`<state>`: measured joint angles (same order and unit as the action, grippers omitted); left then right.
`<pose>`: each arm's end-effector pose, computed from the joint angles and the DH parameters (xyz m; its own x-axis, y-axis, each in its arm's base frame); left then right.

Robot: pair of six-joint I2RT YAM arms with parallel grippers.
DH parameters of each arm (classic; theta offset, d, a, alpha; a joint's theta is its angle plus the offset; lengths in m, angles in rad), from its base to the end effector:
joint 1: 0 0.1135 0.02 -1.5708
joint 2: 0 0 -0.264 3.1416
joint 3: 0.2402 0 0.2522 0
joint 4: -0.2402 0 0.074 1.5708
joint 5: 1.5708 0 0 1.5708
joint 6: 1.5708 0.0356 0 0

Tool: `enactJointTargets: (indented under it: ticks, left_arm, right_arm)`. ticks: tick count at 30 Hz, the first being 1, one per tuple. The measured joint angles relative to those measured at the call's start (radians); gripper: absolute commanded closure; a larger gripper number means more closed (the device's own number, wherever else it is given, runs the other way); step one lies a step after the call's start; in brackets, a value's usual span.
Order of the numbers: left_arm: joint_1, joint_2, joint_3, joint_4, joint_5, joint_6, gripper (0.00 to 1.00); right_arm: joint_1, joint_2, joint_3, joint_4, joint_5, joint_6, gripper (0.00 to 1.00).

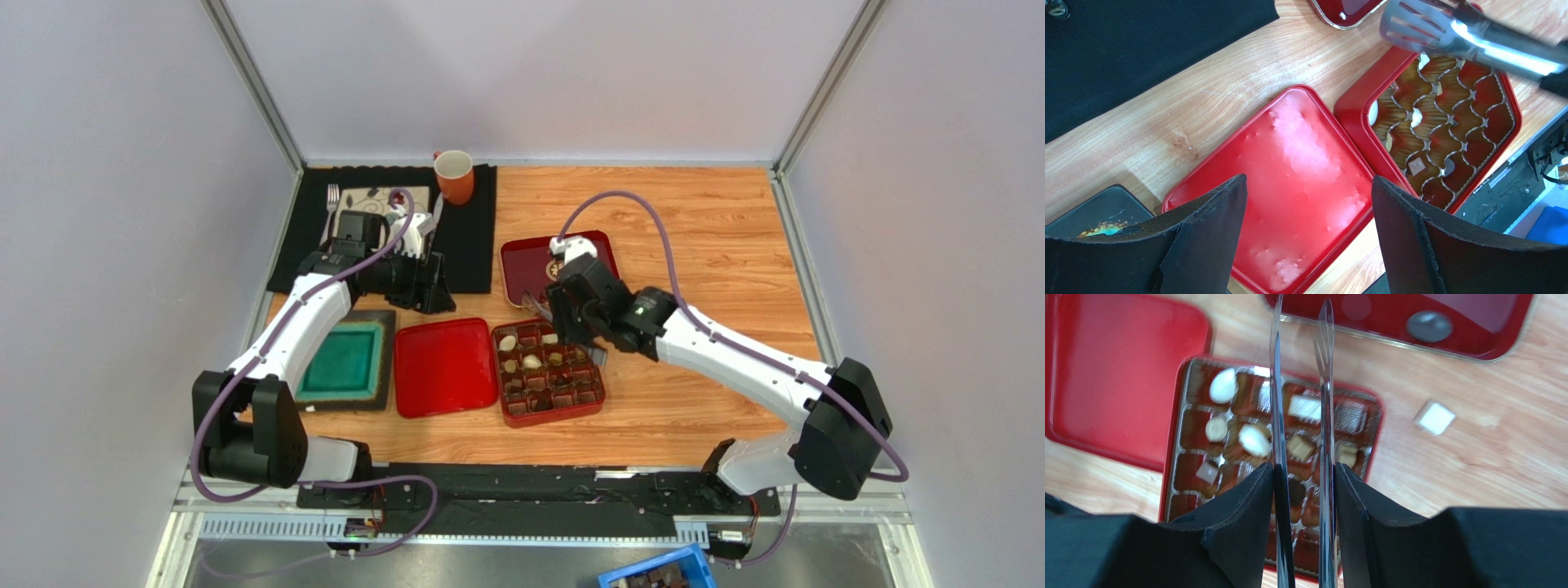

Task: Pack the chocolate
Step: Pick up the clamp from the plate, then pick up the fake chocolate from the plate.

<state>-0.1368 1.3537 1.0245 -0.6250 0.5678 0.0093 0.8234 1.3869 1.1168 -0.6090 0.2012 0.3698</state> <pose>0.2693 -0.0564 0.2640 -0.8043 0.1186 -0.5823 0.4306 0.7917 -0.4334 0.2046 0.2103 0.2817 -0.7165 -0.2522 -0.6504 -0.4001 0.9123 0.0870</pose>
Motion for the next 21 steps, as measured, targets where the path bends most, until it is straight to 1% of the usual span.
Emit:
enactJointTargets:
  ticks: [5,9,11,13,17,21]
  left_arm:
    - [0.000,0.000,0.000,0.000,0.000,0.000,0.18]
    - [0.000,0.000,0.000,0.000,0.001,0.000,0.18]
    - [0.000,0.000,0.000,0.000,0.001,0.000,0.18]
    - [0.000,0.000,0.000,-0.001,0.002,0.000,0.18]
    - [0.000,0.000,0.000,-0.001,0.003,0.000,0.18]
    - [0.000,0.000,0.000,-0.002,0.003,0.000,0.17]
  right_arm:
    - [0.122,-0.031,-0.138,0.089,0.073,0.005,0.58]
    - [0.185,-0.035,-0.236,0.126,0.131,0.027,0.57]
    - [0.211,-0.039,-0.288,0.171,0.161,0.047,0.56]
    - [0.227,-0.043,-0.320,0.201,0.186,0.062,0.54]
    - [0.241,-0.043,-0.350,0.249,0.219,0.085,0.48]
    - [0.243,-0.039,-0.366,0.293,0.235,0.095,0.47]
